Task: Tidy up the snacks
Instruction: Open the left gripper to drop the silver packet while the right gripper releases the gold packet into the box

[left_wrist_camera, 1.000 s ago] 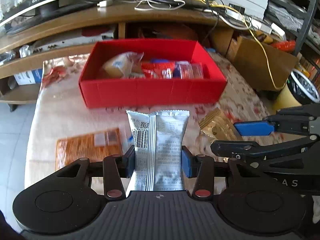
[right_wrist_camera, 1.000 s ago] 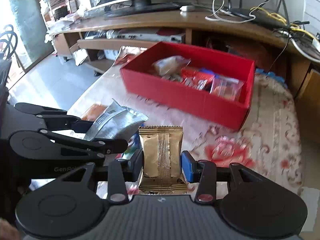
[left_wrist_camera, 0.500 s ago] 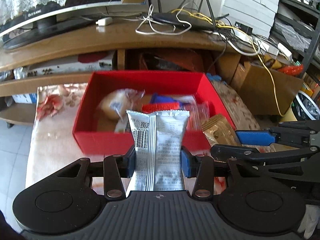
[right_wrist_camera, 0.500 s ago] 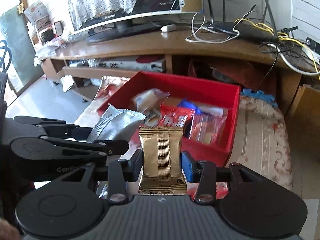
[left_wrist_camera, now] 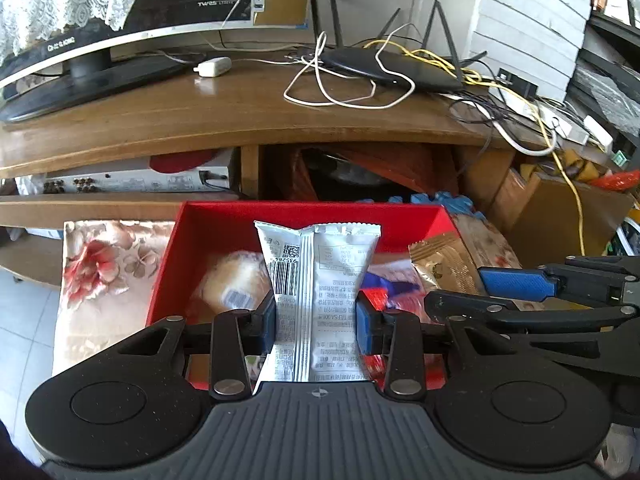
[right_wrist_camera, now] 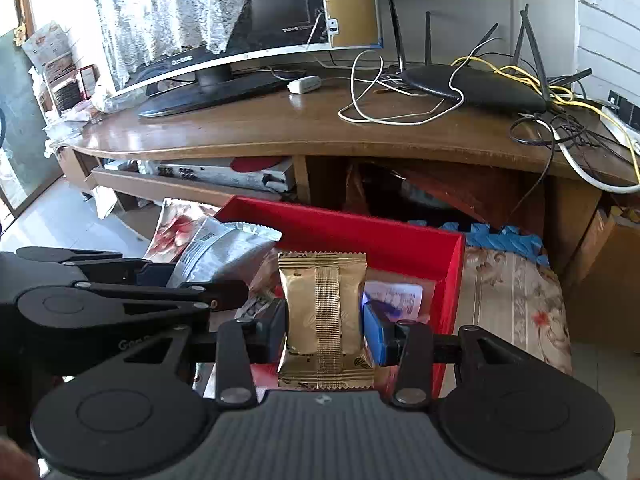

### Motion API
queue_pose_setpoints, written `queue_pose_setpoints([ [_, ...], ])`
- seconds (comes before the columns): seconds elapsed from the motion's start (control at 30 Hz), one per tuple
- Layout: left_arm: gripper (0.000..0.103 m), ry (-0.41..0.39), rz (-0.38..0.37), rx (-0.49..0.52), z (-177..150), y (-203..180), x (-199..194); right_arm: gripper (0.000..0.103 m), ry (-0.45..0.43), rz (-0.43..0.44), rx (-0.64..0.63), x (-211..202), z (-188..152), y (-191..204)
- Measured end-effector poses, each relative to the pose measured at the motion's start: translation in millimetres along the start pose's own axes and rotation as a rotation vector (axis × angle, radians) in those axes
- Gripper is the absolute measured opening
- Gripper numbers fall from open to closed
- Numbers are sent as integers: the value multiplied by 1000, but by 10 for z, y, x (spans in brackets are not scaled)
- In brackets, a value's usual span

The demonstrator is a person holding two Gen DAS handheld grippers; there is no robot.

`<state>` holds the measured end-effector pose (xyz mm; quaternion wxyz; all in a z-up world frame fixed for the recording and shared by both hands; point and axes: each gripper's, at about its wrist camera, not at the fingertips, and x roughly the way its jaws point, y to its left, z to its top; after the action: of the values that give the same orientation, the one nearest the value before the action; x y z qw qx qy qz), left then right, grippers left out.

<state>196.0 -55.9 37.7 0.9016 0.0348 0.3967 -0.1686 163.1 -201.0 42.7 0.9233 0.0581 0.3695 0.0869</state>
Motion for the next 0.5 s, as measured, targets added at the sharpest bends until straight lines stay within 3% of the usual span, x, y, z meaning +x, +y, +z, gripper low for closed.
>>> queue_pose_setpoints([
  [0.5, 44, 35, 39, -10, 169, 73, 478, 39, 41, -6, 44, 547, 193, -225],
])
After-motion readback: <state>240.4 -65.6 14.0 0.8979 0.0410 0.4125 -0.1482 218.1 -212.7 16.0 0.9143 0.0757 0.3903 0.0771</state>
